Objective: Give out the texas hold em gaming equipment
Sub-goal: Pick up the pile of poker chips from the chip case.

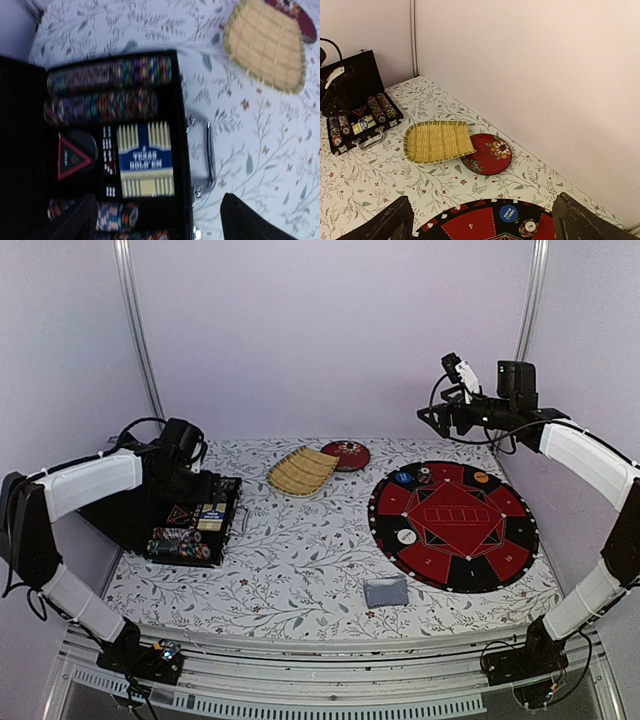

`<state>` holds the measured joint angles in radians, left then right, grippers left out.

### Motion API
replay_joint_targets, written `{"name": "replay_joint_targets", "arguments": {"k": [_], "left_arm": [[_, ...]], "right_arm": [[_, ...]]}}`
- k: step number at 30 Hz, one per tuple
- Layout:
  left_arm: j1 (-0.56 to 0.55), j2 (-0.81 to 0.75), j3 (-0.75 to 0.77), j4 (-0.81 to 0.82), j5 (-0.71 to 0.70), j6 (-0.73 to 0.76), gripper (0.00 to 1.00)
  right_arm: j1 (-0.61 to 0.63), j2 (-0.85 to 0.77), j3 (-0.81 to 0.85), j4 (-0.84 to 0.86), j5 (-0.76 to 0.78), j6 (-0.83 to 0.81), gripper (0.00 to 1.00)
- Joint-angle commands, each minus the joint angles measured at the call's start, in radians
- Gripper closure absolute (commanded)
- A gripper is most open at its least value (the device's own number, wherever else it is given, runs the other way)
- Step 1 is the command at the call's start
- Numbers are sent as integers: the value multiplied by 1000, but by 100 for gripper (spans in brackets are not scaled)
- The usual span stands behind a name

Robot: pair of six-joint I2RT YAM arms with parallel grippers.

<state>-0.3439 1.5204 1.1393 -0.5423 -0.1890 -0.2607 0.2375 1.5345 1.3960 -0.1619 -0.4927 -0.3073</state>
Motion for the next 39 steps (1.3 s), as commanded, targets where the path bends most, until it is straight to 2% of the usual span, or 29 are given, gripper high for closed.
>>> {"name": "replay_joint_targets", "arguments": {"k": [1, 3, 5, 15, 23, 30, 34, 39], "left_arm": [[8, -117, -133, -206, 0, -210, 30], [5, -170, -211, -184, 3, -259, 41], [4, -189, -260, -173, 7, -290, 43], [6, -146, -348, -42, 13, -257, 34], [6, -82, -371, 45, 30, -232, 38], [-20, -74, -395, 49, 83, -246, 42], [-81, -84, -382, 46, 58, -238, 42], [-101, -83, -381, 32, 9, -234, 41]], "right_arm": [[42, -43, -88, -1, 44, 26, 2], [68, -51, -98, -19, 83, 1, 2], [87, -51, -105, -24, 101, -20, 2], [98, -49, -119, -27, 103, -41, 1], [100, -49, -120, -39, 101, -48, 1], [103, -44, -117, -44, 94, -51, 1], [102, -43, -114, -45, 85, -51, 1], [102, -42, -112, -50, 67, -55, 1]]}}
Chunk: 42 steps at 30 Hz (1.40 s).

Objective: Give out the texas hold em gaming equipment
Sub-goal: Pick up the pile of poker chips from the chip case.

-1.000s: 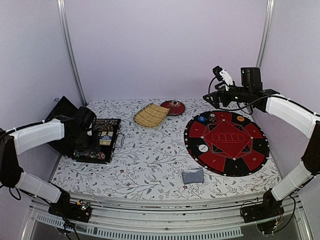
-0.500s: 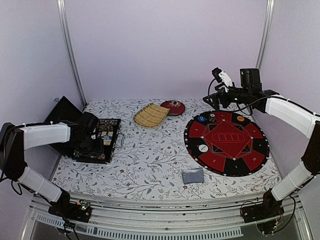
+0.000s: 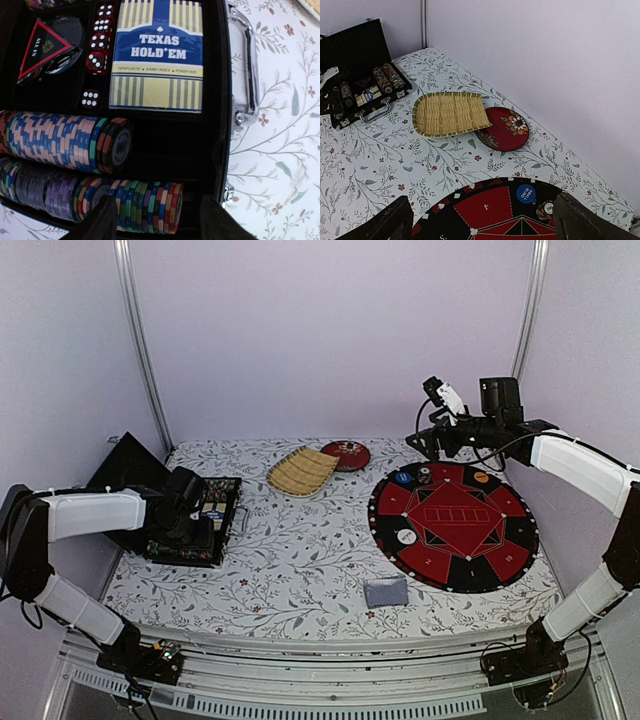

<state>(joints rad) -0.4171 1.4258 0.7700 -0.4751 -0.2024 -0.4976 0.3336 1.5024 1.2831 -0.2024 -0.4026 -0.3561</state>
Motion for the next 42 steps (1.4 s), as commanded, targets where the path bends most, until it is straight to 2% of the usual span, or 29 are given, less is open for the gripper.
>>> {"name": "replay_joint_targets", "arguments": {"k": [1, 6, 12, 19, 23, 29, 31, 33, 36, 42], "left_arm": [[-31, 9, -9, -35, 21, 6, 41], [-39, 10, 12, -50, -1, 19, 40], [-97, 6, 35, -51, -3, 41, 39], [-97, -13, 59, -87, -52, 53, 37], [-91, -33, 83, -111, -44, 74, 28], [30, -36, 18, -68, 121, 110, 13], [53, -35, 5, -42, 167, 118, 11], [67, -31, 1, -30, 177, 125, 12], [78, -14, 2, -20, 197, 142, 20], [87, 3, -11, 13, 212, 148, 25]], "right_arm": [[5, -10, 1, -11, -26, -7, 1], [5, -7, 4, -17, -39, -7, 1], [5, 2, 7, -22, -45, -13, 1], [5, 16, 19, -36, -55, -11, 1], [5, 19, 21, -45, -53, -10, 1], [6, 27, 27, -50, -57, -10, 1], [6, 31, 30, -57, -54, -10, 1], [5, 33, 31, -63, -53, -9, 1], [5, 34, 32, -65, -54, -11, 1], [6, 37, 33, -72, -43, -13, 1]]}}
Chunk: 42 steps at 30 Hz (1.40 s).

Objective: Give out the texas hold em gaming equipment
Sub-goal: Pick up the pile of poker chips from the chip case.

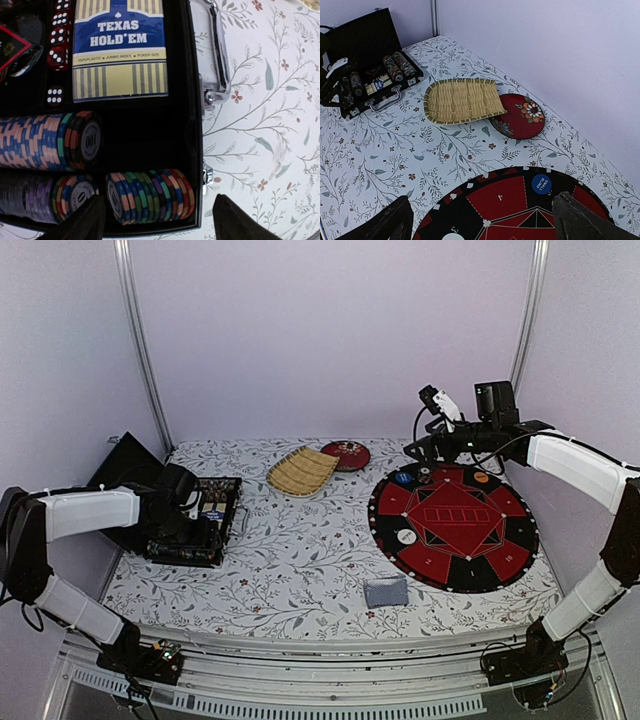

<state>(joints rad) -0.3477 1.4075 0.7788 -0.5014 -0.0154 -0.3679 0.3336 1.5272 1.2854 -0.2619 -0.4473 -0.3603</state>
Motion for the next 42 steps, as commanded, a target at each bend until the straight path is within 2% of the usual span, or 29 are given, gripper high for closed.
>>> {"name": "replay_joint_targets", "arguments": {"k": [1, 10, 18, 20, 26, 30, 32, 33, 35, 36, 40, 42], "left_arm": [[20, 27, -21, 39, 19, 21, 26], [34, 55, -16, 28, -4, 24, 44], [59, 45, -42, 46, 21, 18, 56], [60, 55, -48, 57, 25, 19, 56], [59, 108, -49, 74, 73, 33, 45], [58, 120, -47, 71, 57, 34, 44], [59, 117, -46, 65, 51, 33, 53], [59, 111, -44, 62, 48, 32, 63], [58, 91, -39, 55, 45, 27, 92], [58, 75, -34, 48, 44, 24, 100], [58, -27, 23, 1, 72, 1, 100], [55, -83, 66, -8, 134, -28, 100]], "right_arm": [[5, 13, 31, -13, 2, -9, 1], [5, 10, 34, -19, 4, -14, 1], [5, 16, 36, -22, -3, -12, 1], [6, 17, 37, -23, -2, -12, 1], [6, 18, 38, -26, -1, -14, 1], [6, 18, 37, -28, -1, -16, 1], [6, 18, 38, -29, -2, -16, 1], [6, 16, 38, -28, -2, -16, 1], [5, 16, 37, -28, -2, -14, 1], [5, 15, 38, -29, 0, -15, 1], [7, 6, 42, -32, 18, -14, 1], [7, -5, 43, -27, 39, -16, 1]]}}
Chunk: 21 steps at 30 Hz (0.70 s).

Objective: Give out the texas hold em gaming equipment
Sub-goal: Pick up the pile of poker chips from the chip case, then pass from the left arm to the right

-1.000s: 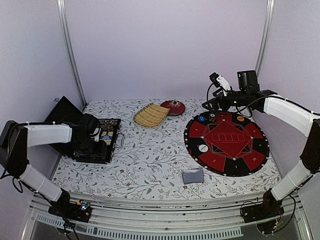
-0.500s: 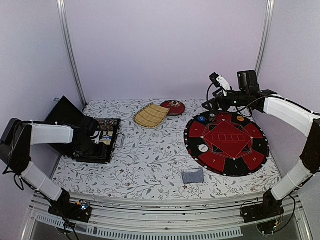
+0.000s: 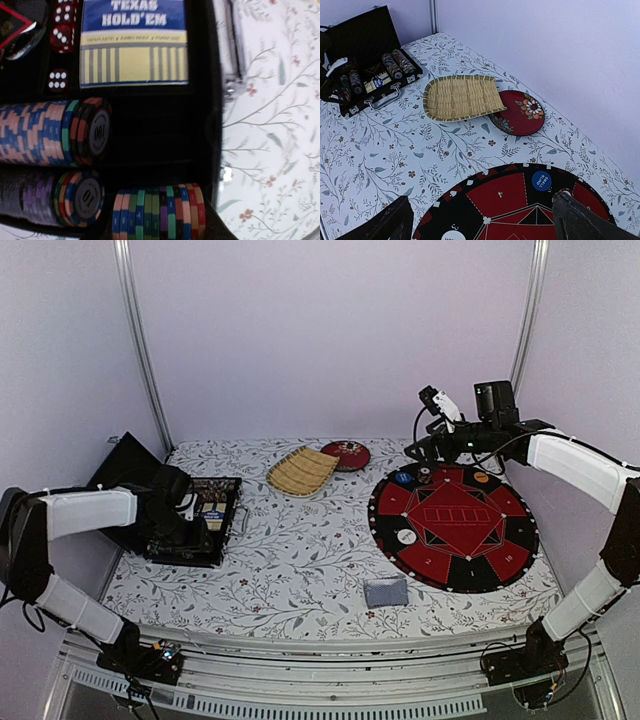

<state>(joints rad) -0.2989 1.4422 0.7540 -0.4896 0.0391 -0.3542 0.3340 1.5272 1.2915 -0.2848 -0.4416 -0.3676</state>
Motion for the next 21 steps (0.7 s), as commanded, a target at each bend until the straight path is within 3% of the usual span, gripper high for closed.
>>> {"name": "replay_joint_targets", "arguments": {"k": [1, 6, 13, 18, 21], "left_arm": [[-1, -144, 112, -13, 118, -59, 100], [-64, -205, 151, 230, 416, -261, 100], [-182, -60, 201, 644, 683, -507, 100], [-210, 22, 268, 713, 749, -516, 100], [-213, 53, 285, 744, 792, -526, 100]], "right_arm": [[10, -9, 37, -1, 44, -8, 1], [148, -22, 34, 31, 142, -94, 2], [430, 85, 77, 173, 93, -336, 2], [491, 229, 238, 143, -24, -333, 3], [508, 311, 316, 115, -18, -329, 6]]}}
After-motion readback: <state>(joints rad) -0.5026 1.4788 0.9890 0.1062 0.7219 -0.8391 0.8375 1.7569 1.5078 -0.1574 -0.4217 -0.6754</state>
